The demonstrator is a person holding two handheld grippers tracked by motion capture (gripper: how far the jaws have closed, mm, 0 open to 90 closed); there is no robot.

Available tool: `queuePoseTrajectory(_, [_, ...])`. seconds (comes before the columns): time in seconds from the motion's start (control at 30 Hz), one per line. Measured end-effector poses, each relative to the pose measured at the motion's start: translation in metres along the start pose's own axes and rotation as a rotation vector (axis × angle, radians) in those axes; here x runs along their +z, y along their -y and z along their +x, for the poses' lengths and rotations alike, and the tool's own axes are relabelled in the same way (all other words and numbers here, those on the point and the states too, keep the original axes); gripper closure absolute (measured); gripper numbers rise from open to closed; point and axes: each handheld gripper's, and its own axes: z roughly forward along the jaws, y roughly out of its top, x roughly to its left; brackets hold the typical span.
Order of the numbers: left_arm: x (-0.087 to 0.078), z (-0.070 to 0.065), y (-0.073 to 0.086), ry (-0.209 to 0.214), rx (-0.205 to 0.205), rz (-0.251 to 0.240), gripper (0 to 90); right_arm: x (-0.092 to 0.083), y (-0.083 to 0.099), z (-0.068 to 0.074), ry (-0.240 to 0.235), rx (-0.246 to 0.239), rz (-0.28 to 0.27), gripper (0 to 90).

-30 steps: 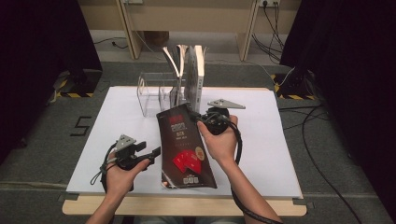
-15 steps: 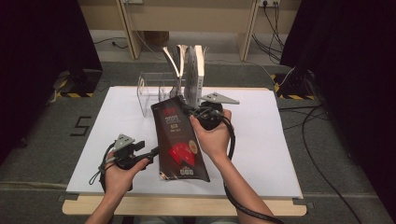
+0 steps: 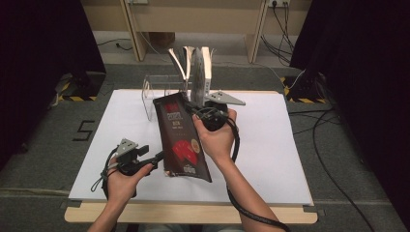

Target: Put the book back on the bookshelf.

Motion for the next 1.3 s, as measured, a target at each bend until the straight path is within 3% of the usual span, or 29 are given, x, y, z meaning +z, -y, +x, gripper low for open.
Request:
queuePoseTrajectory(0.63, [-0.003,-0.001,-0.001,0.002,0.0,-0.013,31.3,0.012,-0.011,0.01,0.001,-0.013,-0.054,88.3])
queuePoseTrajectory(0.73, [-0.003,-0.002,-0.002,0.016,-0.031,-0.028,30.8,0.014,-0.013,0.011,0.003,-0.011,-0.059,88.2])
queuePoseTrajectory(1.1, [-0.003,-0.005,-0.005,0.016,-0.013,-0.023,31.7,0.02,-0.017,0.012,0.002,-0.007,-0.071,88.3])
queuePoseTrajectory(1.3, [-0.005,-0.015,-0.017,0.012,0.006,-0.056,30.1,0.023,-0.02,0.015,0.002,-0.011,-0.072,88.2])
